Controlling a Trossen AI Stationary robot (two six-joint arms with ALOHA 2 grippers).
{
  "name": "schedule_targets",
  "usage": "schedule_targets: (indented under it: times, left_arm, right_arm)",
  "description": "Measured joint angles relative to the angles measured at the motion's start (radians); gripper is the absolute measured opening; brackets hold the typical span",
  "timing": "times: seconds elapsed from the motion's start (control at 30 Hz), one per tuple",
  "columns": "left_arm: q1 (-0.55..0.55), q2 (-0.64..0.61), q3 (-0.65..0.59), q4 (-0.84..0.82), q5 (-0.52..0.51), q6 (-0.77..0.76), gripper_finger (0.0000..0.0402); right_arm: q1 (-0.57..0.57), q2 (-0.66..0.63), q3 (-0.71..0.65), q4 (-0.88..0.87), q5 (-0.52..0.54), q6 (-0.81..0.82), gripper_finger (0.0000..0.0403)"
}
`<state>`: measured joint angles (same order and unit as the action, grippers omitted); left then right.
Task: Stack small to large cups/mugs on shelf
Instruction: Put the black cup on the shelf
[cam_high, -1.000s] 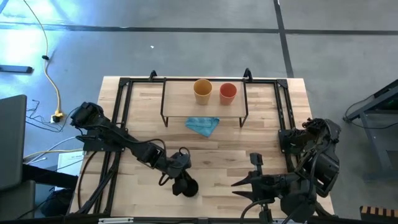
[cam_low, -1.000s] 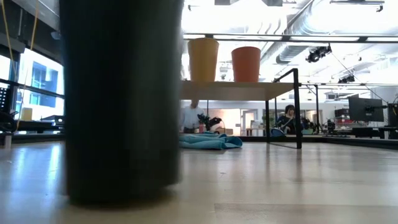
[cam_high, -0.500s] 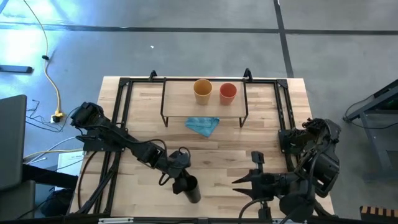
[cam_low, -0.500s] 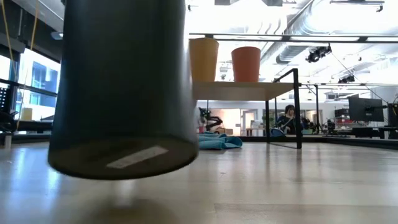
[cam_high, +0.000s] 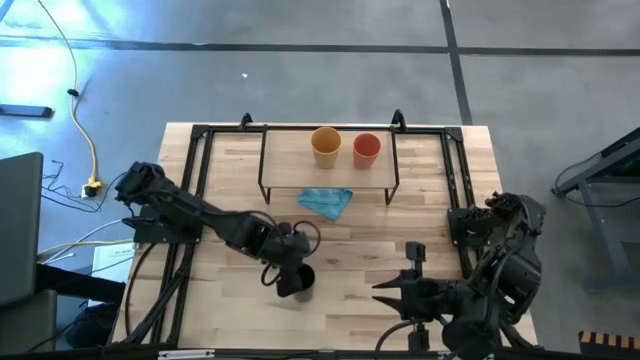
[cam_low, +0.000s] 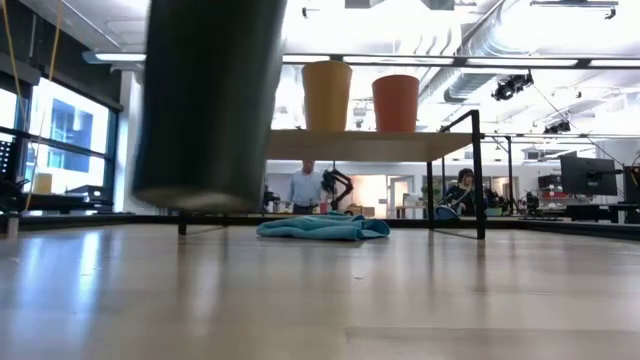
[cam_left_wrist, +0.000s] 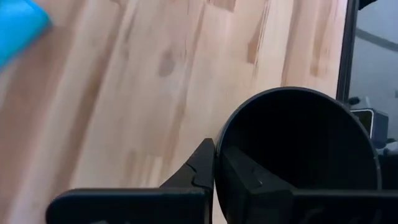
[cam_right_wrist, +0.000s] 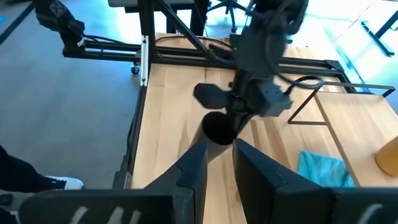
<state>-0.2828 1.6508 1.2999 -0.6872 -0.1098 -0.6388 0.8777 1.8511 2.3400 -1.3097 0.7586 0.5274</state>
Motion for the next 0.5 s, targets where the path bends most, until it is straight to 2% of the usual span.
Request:
schedule_targets:
  times: [0.17,0.5]
  left_arm:
    - [0.060,0.000,0.109,-0.132,-0.001,0.103,0.0000]
    - [0.193,0.000,0.248,-0.383,-0.042,0.246,0.0000]
  right_arm:
    - [0.009,0.000,0.000,-0.020,0.011,0.020,0.0069]
    - [0.053,0.000,0.000,-0.151,0.110,0.188,0.0069]
